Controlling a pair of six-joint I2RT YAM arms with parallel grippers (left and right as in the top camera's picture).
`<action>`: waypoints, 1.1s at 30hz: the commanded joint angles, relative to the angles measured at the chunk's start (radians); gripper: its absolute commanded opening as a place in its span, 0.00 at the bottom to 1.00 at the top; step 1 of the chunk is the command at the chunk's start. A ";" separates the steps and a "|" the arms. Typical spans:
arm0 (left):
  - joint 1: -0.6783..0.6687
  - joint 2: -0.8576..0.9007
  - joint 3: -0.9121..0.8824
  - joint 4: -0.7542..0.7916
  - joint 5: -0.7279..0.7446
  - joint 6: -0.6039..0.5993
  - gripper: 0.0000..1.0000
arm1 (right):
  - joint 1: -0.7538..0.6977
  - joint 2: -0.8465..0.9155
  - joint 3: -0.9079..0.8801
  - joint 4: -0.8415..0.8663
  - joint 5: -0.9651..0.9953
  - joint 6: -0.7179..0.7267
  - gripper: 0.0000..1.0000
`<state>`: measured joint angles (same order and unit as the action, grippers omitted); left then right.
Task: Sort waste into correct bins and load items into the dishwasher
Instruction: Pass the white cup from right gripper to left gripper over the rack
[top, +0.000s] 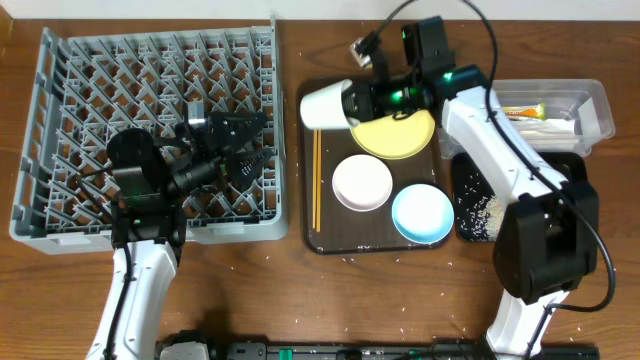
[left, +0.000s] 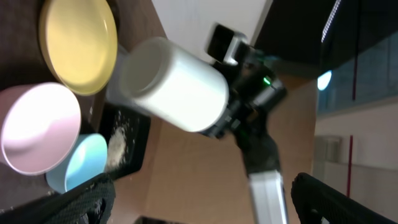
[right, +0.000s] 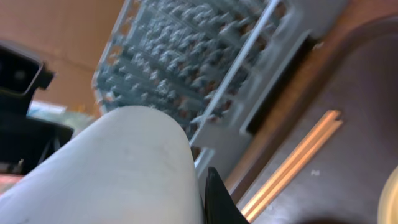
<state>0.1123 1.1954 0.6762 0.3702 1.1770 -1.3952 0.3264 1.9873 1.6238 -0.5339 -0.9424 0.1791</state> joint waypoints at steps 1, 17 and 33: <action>0.003 0.000 0.013 0.005 0.119 0.128 0.92 | 0.006 -0.005 -0.097 0.169 -0.334 0.007 0.01; -0.001 0.000 -0.001 -0.010 0.234 0.225 0.92 | 0.159 -0.005 -0.129 0.433 -0.476 0.063 0.01; 0.000 0.000 -0.002 -0.010 0.233 0.241 0.92 | 0.151 -0.005 -0.129 0.579 -0.486 0.175 0.01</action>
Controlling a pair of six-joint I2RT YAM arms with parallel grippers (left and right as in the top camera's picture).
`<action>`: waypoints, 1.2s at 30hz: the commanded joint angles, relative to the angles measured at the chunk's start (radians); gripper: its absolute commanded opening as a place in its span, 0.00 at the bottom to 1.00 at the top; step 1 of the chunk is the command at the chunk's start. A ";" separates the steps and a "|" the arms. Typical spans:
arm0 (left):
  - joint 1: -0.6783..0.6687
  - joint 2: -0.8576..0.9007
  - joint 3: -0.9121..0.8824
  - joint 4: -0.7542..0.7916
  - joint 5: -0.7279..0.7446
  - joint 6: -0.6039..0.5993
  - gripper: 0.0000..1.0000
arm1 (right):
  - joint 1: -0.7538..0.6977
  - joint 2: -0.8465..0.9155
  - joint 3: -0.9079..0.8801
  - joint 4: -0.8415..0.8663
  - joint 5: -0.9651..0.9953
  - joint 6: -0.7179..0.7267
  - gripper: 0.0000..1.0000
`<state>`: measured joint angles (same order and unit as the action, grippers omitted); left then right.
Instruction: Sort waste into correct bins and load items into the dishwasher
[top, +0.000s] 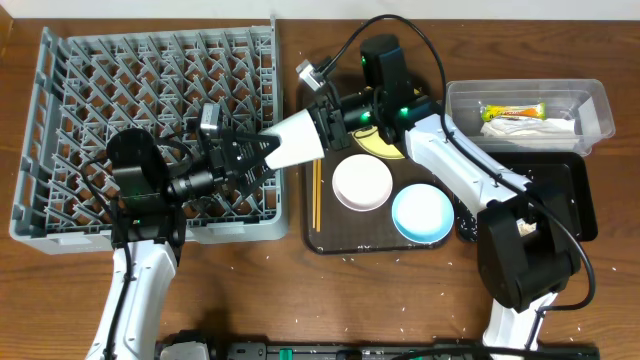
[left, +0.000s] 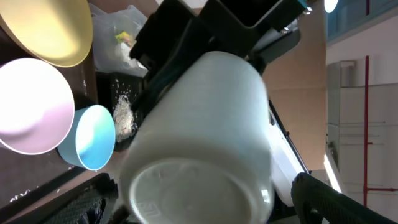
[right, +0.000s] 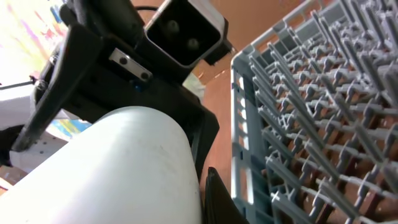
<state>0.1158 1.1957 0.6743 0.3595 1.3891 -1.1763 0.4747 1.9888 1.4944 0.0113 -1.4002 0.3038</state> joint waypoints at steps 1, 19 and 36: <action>-0.004 0.000 0.000 0.001 0.021 0.022 0.92 | 0.002 -0.006 0.000 0.072 -0.035 0.080 0.01; -0.004 0.000 0.000 0.001 0.021 0.020 0.57 | 0.067 -0.006 -0.010 -0.042 0.042 0.009 0.01; -0.003 0.000 0.000 0.002 0.022 0.021 0.19 | -0.008 -0.006 -0.010 -0.046 0.087 0.010 0.64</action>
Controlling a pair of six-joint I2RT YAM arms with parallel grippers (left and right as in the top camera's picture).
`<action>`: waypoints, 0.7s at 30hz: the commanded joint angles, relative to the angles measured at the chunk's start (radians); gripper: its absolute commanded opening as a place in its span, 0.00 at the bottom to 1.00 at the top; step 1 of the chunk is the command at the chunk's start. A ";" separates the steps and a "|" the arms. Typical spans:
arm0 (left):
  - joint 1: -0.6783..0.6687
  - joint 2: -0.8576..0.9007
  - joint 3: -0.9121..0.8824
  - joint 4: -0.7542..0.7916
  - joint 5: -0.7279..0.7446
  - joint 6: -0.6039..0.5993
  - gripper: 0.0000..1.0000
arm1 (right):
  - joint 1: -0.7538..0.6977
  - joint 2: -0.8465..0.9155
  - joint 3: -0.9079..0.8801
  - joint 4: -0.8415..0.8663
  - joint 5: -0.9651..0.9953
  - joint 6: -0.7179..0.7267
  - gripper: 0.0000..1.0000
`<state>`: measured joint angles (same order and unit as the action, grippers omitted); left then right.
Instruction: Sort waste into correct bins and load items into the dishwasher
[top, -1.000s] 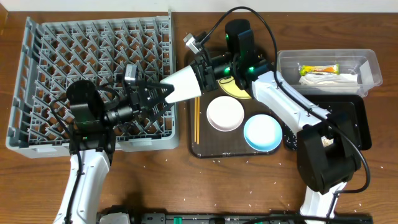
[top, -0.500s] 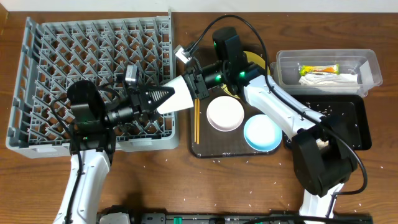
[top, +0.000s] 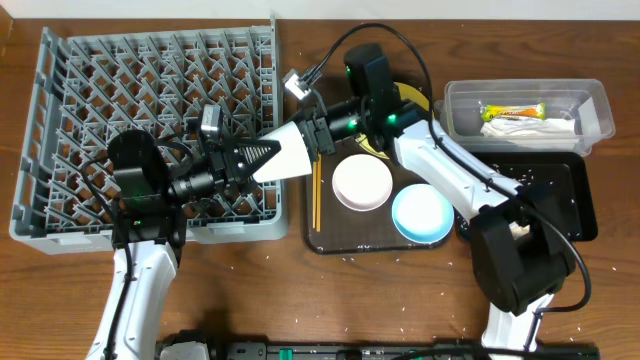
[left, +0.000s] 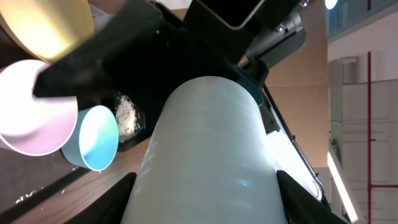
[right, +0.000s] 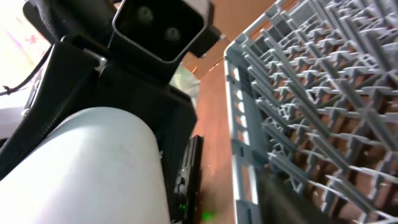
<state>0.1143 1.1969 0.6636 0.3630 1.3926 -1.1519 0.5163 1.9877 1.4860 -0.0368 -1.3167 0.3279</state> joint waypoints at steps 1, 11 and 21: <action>-0.001 -0.002 0.011 -0.002 0.019 -0.004 0.18 | -0.074 -0.005 -0.002 0.002 0.003 -0.014 0.68; 0.114 -0.002 0.014 0.024 -0.142 0.037 0.15 | -0.247 -0.033 -0.001 -0.318 0.284 -0.172 0.99; 0.122 -0.002 0.243 -0.375 -0.388 0.282 0.15 | -0.242 -0.216 -0.001 -0.622 0.768 -0.267 0.99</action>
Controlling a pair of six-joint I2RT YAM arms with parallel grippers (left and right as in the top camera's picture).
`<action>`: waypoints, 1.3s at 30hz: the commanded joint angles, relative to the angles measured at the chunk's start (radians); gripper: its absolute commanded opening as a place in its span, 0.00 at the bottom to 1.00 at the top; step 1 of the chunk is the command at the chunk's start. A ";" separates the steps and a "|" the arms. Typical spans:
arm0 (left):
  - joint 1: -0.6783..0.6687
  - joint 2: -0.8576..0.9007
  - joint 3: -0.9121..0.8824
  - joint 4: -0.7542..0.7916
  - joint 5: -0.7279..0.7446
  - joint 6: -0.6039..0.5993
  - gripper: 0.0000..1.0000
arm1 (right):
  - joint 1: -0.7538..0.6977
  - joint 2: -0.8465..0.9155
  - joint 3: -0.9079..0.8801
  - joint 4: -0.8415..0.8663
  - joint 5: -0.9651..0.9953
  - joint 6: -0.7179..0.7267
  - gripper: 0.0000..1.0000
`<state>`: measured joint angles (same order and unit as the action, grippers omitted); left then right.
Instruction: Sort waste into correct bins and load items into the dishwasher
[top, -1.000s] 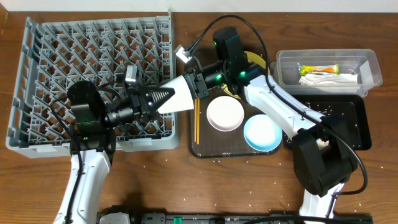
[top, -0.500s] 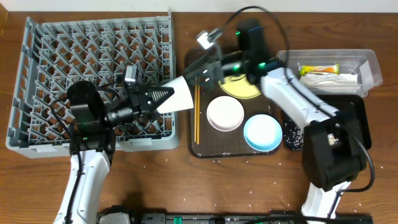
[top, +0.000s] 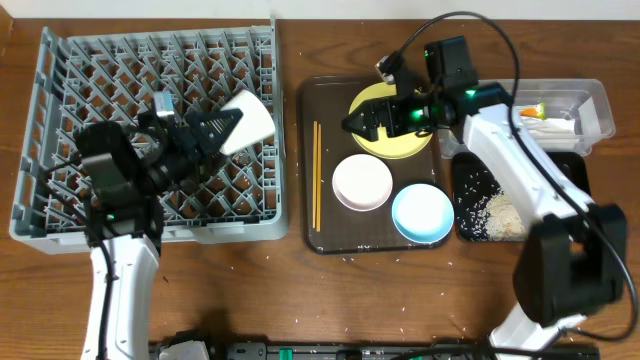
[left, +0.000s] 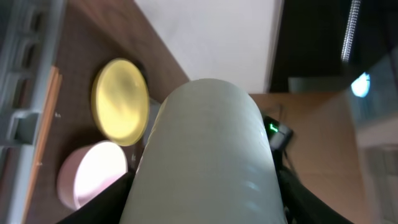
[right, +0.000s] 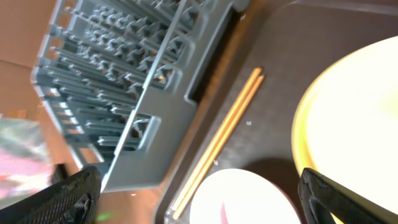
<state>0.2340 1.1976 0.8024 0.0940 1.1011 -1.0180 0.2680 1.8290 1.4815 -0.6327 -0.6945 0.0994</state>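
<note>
A white cup (top: 248, 120) hangs tilted over the right part of the grey dishwasher rack (top: 60, 90), with my left gripper (top: 224, 129) shut on it. The cup (left: 205, 155) fills the left wrist view, the dark fingers pressed against both its sides. My right gripper (top: 360, 122) stands open over the dark tray (top: 310, 240), at the left edge of the yellow plate (top: 395, 140). Nothing is between its fingers (right: 62, 193), which sit far apart. Below them lie the chopsticks (right: 221, 140) and the pink bowl (right: 242, 199).
On the tray are also a pink bowl (top: 362, 183), a blue bowl (top: 422, 213) and chopsticks (top: 317, 177) along its left side. A clear bin (top: 530, 110) with wrappers stands at the back right, and a black bin (top: 490, 215) with spilled rice is in front of it.
My right gripper has let go of the cup and drawn back to the yellow plate. The left gripper now holds the cup alone, further left over the rack.
First my right gripper held the cup over the tray's back left corner, the left gripper open over the rack. Then the cup lay between the left gripper's open fingers at the rack's right edge. Then both grippers gripped it. Now only the left holds it.
</note>
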 joint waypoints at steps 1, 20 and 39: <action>0.002 -0.003 0.137 -0.170 -0.119 0.186 0.15 | 0.007 -0.069 0.003 -0.039 0.167 -0.039 0.99; -0.460 0.127 0.394 -1.152 -1.095 0.437 0.15 | 0.010 -0.077 0.003 -0.107 0.249 -0.042 0.99; -0.463 0.452 0.433 -1.166 -1.015 0.444 0.80 | 0.087 -0.076 0.003 -0.173 0.274 -0.033 0.98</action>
<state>-0.2264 1.6604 1.1908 -1.0451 0.0578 -0.5781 0.3111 1.7622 1.4818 -0.7856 -0.4435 0.0662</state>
